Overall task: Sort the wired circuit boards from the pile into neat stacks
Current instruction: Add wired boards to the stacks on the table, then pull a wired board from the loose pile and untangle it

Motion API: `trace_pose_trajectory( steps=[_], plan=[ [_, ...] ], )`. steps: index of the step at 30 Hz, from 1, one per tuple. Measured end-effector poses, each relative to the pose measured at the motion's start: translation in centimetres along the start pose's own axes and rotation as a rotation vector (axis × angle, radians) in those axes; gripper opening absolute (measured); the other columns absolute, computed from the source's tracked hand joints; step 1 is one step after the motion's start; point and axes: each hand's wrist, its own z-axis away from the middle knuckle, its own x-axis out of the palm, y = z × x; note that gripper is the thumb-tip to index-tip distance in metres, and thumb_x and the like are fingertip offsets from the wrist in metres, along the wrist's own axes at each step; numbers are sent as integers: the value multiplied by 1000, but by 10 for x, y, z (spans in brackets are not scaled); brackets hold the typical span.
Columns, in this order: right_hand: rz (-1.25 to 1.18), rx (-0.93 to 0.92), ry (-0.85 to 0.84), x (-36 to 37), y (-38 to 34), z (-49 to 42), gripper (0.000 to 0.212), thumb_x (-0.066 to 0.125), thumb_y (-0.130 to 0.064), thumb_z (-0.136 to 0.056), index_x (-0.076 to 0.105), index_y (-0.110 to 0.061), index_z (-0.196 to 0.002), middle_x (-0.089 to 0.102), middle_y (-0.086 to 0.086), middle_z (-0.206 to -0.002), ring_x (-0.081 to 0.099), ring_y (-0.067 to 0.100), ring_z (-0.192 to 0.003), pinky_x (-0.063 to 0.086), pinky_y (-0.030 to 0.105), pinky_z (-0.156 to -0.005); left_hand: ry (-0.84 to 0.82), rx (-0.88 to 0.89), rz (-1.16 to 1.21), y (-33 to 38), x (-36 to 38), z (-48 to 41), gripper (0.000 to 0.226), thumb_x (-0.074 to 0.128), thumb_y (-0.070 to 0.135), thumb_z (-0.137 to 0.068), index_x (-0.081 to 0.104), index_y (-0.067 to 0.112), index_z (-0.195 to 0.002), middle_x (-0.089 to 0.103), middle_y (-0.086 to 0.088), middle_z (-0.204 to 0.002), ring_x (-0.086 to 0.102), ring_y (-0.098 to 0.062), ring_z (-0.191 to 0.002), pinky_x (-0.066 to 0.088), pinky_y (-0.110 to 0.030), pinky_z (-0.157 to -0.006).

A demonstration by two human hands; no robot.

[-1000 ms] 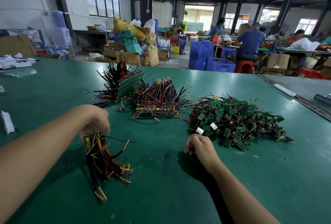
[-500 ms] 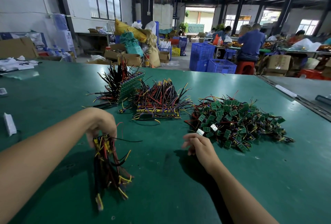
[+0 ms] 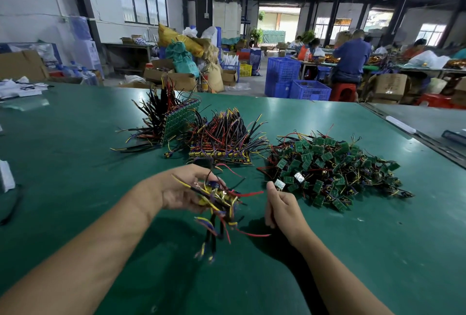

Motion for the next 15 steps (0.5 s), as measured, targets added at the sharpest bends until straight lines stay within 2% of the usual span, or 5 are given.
trace_pose_trajectory(
  steps=[4, 6, 9, 12, 15],
  plan=[
    [-380, 87, -183, 3, -2, 3, 24, 46, -26, -94, 67, -16, -96, 67, 10, -78, 59, 25, -63, 48, 30, -59, -47, -8, 131, -17, 23, -7, 16, 66, 25, -68, 69, 14, -78, 68, -7, -73, 65, -21, -61, 57, -34, -61],
    [-509, 135, -251, 5, -4, 4, 31, 44, -14, -89, 68, -21, -106, 70, 9, -88, 62, 27, -69, 51, 30, -58, -36, 22, 196, -24, 30, -9, 16, 66, 28, -67, 68, 14, -75, 69, -7, -72, 66, -21, -62, 58, -30, -60],
    [-561, 99, -360, 4, -6, 9, 35, 49, -18, -87, 55, -9, -120, 72, 12, -90, 64, 25, -68, 55, 32, -57, -12, 114, 382, -33, 40, -11, 16, 63, 24, -77, 70, 11, -79, 72, -12, -79, 71, -28, -68, 60, -36, -58],
    [-540, 68, -382, 0, -5, 12, 32, 49, -9, -81, 56, -8, -113, 63, 11, -74, 56, 26, -62, 51, 32, -58, -32, 143, 465, -40, 50, -12, 20, 63, 26, -77, 73, 8, -77, 73, -13, -81, 73, -29, -69, 59, -34, -53],
    [-531, 57, -373, 0, -2, 12, 34, 50, -11, -82, 58, -11, -115, 65, 8, -85, 52, 19, -62, 44, 29, -54, 4, 133, 495, -45, 59, -12, 28, 58, 35, -87, 67, 9, -86, 74, -13, -81, 73, -25, -68, 59, -33, -53]
  ],
)
